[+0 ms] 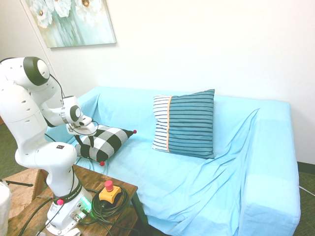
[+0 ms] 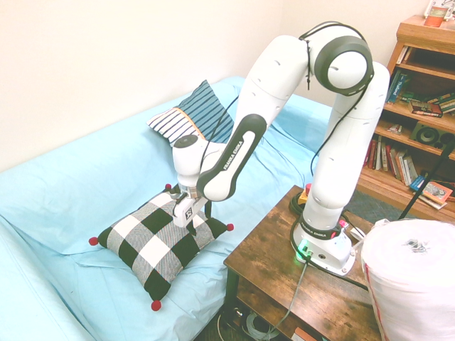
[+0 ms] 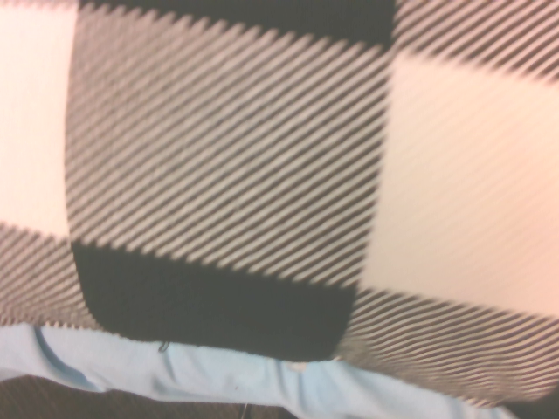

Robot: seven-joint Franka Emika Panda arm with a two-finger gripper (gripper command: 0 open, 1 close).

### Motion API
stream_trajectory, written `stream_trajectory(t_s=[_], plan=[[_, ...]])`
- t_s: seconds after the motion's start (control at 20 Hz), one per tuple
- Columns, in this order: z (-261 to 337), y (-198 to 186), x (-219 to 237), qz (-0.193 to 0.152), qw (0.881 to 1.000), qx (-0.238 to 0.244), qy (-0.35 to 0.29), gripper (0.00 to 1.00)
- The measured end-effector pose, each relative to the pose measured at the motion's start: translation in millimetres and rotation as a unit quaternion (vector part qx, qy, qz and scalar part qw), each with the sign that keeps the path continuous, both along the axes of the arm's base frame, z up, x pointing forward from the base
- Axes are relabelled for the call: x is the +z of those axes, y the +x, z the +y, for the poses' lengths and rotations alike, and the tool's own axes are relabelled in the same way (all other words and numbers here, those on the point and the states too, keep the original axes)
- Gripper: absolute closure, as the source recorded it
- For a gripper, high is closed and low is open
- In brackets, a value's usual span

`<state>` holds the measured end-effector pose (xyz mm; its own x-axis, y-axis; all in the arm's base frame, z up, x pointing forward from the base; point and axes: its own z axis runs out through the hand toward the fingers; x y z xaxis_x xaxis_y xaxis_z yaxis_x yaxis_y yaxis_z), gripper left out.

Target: Stand the pillow up

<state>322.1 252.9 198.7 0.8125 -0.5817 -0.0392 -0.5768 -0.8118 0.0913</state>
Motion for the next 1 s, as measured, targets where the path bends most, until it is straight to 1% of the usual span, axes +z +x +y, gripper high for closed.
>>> stream_trajectory(t_s=[0.1,0.25,0.4,0.55,0.7,1.0], plan=[[12.1,-13.1,-25.0,0.014,1.000,0.005,-0.008,0.00],[24.4,-26.0,-61.1,0.024,1.000,0.008,-0.013,0.00],[33.9,-21.7,-85.2,0.019,1.000,0.001,-0.003,0.00],[37.2,-17.8,-106.6,0.026,0.999,-0.017,0.011,0.00],[37.1,-10.8,-119.0,0.020,0.999,-0.025,0.017,0.00],[43.0,18.1,-111.4,-0.007,0.999,-0.033,0.018,0.00]])
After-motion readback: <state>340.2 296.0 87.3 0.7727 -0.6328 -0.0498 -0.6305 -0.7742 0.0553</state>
